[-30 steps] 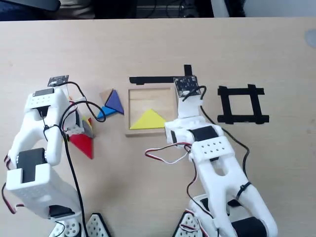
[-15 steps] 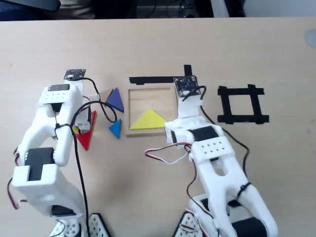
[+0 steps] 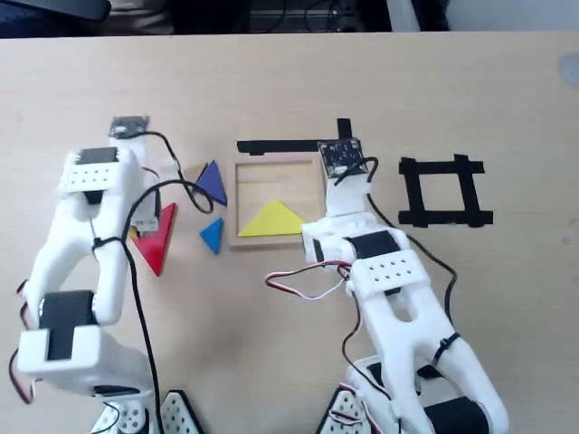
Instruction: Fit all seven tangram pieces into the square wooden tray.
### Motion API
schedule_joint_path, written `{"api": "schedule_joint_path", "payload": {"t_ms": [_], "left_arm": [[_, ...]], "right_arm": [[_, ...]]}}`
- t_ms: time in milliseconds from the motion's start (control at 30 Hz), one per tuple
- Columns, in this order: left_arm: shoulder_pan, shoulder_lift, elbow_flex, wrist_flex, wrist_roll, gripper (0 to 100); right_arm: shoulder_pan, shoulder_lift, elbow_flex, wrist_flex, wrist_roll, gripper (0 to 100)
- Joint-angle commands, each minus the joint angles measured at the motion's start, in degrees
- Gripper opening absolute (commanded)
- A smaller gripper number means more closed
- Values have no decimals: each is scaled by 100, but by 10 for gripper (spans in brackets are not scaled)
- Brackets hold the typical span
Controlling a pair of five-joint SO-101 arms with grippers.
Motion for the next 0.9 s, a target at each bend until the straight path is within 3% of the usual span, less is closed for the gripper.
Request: {"api": "schedule_joint_path", "payload": {"t_ms": [0, 100, 433, 867], "left_arm": [[-242, -440, -462, 466, 9, 200], [-400, -431, -435, 527, 44, 309], [-629, 519, 224, -747, 123, 305], [-646, 1336, -558, -695, 70, 305]], "right_arm": [[44, -154, -13, -97, 62, 215], [44, -154, -13, -97, 62, 215], [44, -154, -13, -97, 62, 215], [44, -154, -13, -97, 62, 215]]}}
